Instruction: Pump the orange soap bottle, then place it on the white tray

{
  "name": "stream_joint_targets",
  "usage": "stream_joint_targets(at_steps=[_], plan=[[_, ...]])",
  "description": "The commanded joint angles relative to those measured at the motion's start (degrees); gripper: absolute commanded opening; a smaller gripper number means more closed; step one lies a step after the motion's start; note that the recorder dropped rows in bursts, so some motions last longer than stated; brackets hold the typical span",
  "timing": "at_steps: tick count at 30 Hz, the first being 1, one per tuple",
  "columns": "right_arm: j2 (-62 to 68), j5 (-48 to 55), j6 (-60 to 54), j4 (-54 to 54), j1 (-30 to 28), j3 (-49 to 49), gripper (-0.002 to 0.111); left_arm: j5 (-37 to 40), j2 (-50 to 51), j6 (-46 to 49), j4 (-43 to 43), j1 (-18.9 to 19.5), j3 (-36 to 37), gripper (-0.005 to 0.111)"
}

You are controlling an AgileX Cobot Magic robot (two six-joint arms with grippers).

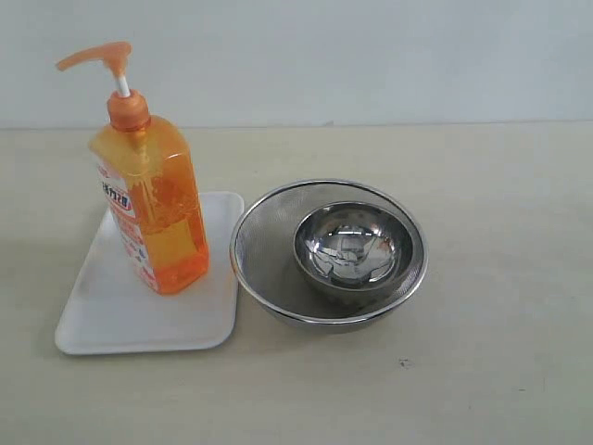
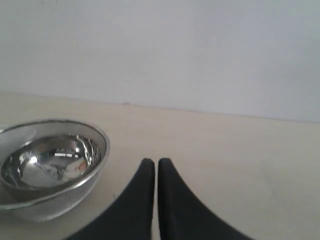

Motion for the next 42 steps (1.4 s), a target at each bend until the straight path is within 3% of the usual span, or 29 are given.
stream_joint_targets(at_steps=[1, 6, 42], plan=[[-0.41, 7.24, -0.48, -0.51, -0.22, 0.25, 0.000, 0.44, -0.20, -0.38, -0.43, 0.00, 0.17, 0.005], [-0.41, 11.71, 1.08, -0.51, -0.22, 0.25, 0.000, 0.44, -0.20, -0.38, -0.43, 0.00, 0.17, 0.005], [-0.41, 11.86, 3.28, -0.15, -0.22, 0.25, 0.000, 0.55, -0.20, -0.27, -0.43, 0.00, 0.17, 0.005]])
